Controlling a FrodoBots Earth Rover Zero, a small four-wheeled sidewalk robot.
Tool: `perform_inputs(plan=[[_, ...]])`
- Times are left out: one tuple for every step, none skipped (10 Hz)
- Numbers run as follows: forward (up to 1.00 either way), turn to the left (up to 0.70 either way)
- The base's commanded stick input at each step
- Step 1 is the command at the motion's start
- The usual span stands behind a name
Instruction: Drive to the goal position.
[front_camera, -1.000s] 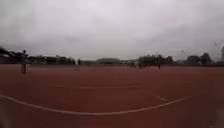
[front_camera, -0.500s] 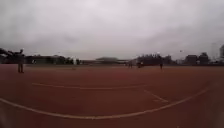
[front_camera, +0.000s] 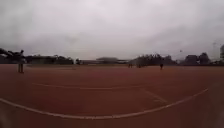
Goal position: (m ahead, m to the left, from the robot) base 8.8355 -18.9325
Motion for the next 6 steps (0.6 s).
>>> perform_inputs(plan=[[0.70,-0.35],[0.70,-0.35],[0.70,-0.35],[0.70,-0.35],[0.70,-0.35],[0.70,-0.35]])
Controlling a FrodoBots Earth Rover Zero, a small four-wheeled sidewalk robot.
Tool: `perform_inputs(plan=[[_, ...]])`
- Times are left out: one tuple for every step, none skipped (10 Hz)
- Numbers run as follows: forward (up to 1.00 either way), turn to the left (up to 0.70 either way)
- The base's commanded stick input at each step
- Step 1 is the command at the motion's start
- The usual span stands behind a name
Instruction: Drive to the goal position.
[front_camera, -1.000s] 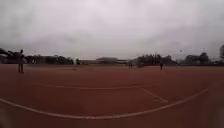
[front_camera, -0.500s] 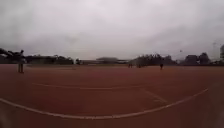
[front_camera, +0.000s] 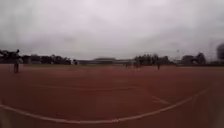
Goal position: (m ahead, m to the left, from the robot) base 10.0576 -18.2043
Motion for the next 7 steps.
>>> perform_inputs(plan=[[0.70,-0.35],[0.70,-0.35],[0.70,-0.35],[0.70,-0.35],[0.70,-0.35],[0.70,-0.35],[0.70,-0.35]])
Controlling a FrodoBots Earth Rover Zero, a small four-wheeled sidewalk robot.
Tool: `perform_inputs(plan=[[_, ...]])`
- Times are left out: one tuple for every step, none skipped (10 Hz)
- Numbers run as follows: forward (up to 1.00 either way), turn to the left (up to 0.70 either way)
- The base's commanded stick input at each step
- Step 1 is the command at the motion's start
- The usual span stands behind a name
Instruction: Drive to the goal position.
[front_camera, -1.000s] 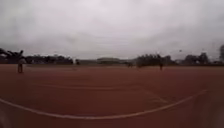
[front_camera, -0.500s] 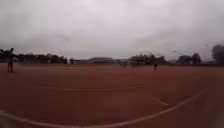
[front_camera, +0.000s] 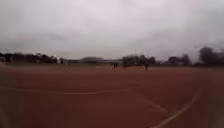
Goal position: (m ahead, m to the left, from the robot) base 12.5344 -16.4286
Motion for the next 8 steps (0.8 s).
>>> perform_inputs(plan=[[0.70,-0.35],[0.70,-0.28],[0.70,-0.16],[0.70,0.00],[0.70,0.00],[0.47,-0.06],[0.22,-0.16],[0.00,-0.70]])
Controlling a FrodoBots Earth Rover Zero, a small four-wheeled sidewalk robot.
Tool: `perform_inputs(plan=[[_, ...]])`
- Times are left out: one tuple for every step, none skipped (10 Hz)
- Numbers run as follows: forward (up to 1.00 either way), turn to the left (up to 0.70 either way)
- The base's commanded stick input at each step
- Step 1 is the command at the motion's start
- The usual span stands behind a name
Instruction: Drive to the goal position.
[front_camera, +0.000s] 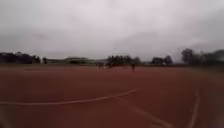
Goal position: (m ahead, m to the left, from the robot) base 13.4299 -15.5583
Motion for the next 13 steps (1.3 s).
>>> perform_inputs(plan=[[0.00,-0.70],[0.00,-0.70],[0.00,-0.70],[0.00,-0.70],[0.00,-0.70],[0.00,-0.70],[0.00,-0.70],[0.00,-0.70],[0.00,-0.70],[0.00,-0.70],[0.00,-0.70],[0.00,-0.70],[0.00,-0.70]])
